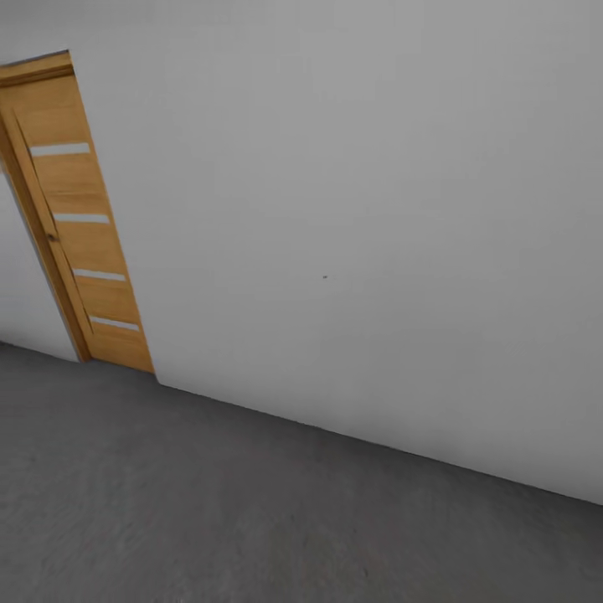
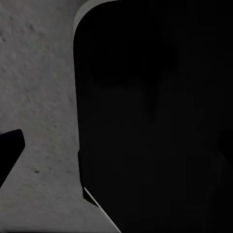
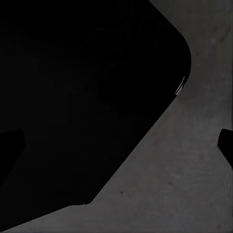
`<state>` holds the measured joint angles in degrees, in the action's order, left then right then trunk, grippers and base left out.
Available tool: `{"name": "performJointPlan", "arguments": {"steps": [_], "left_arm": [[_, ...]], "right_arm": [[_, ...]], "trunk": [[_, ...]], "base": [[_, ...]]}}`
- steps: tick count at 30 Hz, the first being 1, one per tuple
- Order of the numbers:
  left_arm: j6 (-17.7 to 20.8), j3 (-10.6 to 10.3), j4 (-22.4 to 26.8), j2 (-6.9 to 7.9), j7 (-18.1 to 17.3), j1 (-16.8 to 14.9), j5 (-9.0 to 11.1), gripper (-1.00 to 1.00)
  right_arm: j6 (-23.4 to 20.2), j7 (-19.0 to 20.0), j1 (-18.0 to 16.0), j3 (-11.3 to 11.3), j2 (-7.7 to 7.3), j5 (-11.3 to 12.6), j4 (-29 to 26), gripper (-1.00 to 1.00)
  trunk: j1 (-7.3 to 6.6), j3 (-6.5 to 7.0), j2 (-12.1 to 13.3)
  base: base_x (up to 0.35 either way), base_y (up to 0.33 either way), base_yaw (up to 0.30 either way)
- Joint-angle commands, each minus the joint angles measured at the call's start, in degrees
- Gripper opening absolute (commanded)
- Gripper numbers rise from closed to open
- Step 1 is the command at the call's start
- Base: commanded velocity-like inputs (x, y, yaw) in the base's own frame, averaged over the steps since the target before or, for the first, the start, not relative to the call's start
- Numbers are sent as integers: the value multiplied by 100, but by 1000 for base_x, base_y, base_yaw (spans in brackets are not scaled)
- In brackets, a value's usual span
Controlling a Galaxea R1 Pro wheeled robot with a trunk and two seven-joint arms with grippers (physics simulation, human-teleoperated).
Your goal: Move the two storage containers from the living room to the garage. In the garage, place one container on the floor and stack the other container on top of it (either order is fine).
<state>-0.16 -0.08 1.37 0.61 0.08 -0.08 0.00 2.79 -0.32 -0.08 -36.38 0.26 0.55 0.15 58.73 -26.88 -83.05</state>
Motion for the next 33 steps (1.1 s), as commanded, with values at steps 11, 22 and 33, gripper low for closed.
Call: {"name": "performJointPlan", "arguments": {"steps": [11,22,33], "left_arm": [[-2,-1,4,0,1,-1,0,100],[-2,-1,4,0,1,-1,0,100],[-2,23,4,-7,1,-1,28,100]], "right_arm": [[20,-3,-1,-10,0,6,2,100],[20,-3,-1,-10,0,6,2,100],[20,-3,-1,-10,-5,6,2,100]], "trunk": [[0,-5,-3],[0,-5,-3],[0,-5,-3]], "base": [[0,0,278],[0,0,278],[0,0,278]]}}
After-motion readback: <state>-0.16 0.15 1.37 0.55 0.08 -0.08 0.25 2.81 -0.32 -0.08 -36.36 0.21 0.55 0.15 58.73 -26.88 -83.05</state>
